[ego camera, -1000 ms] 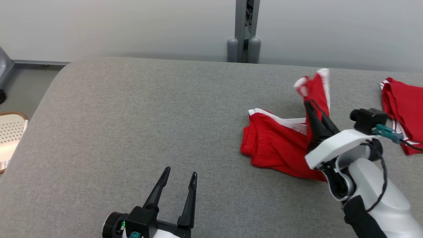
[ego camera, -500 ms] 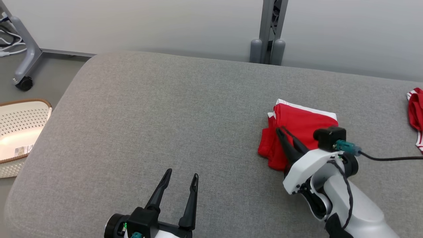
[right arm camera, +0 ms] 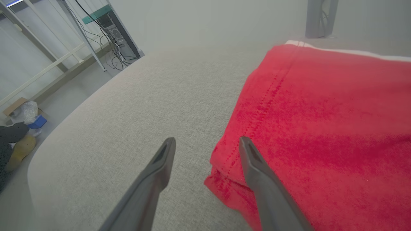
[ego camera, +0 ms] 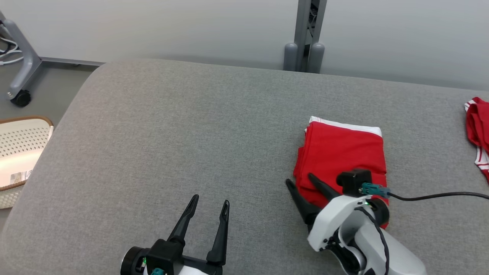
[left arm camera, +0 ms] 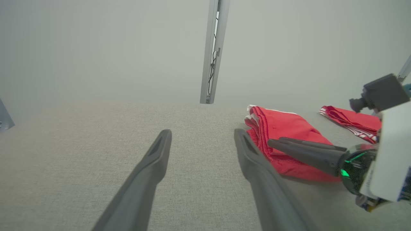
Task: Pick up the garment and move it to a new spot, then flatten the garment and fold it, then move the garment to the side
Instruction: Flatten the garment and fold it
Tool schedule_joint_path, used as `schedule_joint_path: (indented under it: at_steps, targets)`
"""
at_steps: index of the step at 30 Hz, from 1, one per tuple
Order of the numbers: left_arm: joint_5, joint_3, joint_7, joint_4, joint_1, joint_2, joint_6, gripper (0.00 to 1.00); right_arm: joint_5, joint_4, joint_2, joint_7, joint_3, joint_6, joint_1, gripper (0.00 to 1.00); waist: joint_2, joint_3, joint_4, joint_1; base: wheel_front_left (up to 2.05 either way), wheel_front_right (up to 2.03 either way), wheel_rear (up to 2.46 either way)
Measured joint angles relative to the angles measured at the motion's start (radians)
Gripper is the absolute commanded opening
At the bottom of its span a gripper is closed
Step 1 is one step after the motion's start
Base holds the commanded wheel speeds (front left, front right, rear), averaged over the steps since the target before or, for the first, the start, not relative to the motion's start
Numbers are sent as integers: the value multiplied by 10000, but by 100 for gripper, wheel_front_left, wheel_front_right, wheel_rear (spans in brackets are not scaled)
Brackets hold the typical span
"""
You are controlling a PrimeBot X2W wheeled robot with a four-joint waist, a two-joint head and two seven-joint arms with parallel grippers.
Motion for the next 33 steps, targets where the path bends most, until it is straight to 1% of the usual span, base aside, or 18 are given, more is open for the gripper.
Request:
schedule_joint_path:
  at_steps: [3,5,8,11,14,17,20,25,29,33]
  targets:
    - [-2,58,0,8,1,0,29,100,418,-614,36,-52,376,0,77,100,0,-10,-144,0,0,0,0]
    - [-2,119,0,6,2,0,59,100,520,-1041,6,-270,520,0,74,100,0,-34,-279,0,0,0,0]
    - [-17,226,0,-36,4,2,90,100,523,-1676,-470,-673,466,2,67,100,0,-92,-524,0,0,0,0]
    - [-77,347,-2,-125,32,2,174,100,102,-2040,-1032,-941,-46,0,101,100,0,-179,-810,0,0,0,0]
    - [-90,483,0,-209,102,2,261,100,-368,-2410,-1292,-1026,-713,0,387,100,0,-266,-1133,0,0,0,0]
    - [-88,581,0,-265,107,2,261,100,-1198,-3016,-1473,-1049,-1653,2,772,100,0,-331,-1452,0,0,0,0]
    - [-88,671,0,-295,113,0,280,100,-1910,-3522,-1476,-1053,-2543,0,1407,100,0,-381,-1720,0,0,0,0]
    - [-169,895,0,-345,154,0,364,100,-2660,-4213,-1283,-1053,-3549,0,2378,100,0,-480,-2071,0,0,0,0]
    - [-324,1099,0,-341,265,2,393,100,-3053,-4663,-1150,-1053,-3996,0,3119,100,0,-590,-2273,0,0,0,0]
    - [-330,1306,-2,-299,371,2,391,100,-3214,-5039,-988,-1055,-4301,0,3764,100,0,-723,-2406,0,0,0,0]
